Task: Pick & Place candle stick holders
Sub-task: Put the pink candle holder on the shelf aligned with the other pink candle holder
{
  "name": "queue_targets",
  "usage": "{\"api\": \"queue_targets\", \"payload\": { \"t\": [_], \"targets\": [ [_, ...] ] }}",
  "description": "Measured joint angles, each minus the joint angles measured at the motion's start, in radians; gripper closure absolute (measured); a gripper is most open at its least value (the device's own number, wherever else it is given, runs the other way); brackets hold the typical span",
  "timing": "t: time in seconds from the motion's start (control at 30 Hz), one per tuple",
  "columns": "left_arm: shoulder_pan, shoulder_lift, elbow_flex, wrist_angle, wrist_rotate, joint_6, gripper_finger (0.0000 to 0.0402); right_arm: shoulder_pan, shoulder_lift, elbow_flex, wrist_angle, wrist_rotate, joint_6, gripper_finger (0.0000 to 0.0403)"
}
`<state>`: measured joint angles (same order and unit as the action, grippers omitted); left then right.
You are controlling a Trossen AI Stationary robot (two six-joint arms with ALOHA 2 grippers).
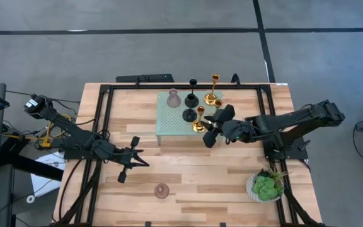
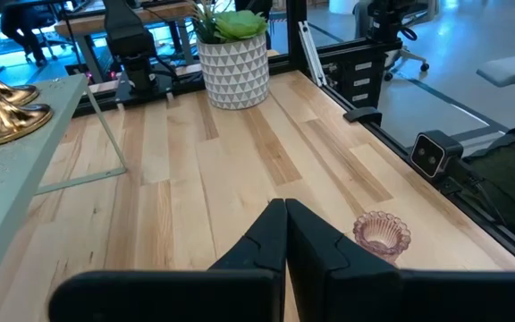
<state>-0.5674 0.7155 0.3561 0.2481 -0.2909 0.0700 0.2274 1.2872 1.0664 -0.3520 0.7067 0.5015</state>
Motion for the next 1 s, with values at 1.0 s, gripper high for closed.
{"api": "queue_targets", "payload": {
  "t": [1.0],
  "targets": [
    [-0.166, 0.472, -0.112, 0.42, 0.064, -0.071, 0.0395, 0.46, 0.235, 0.0, 0.024, -0.104, 0.022, 0.0402]
  ]
}}
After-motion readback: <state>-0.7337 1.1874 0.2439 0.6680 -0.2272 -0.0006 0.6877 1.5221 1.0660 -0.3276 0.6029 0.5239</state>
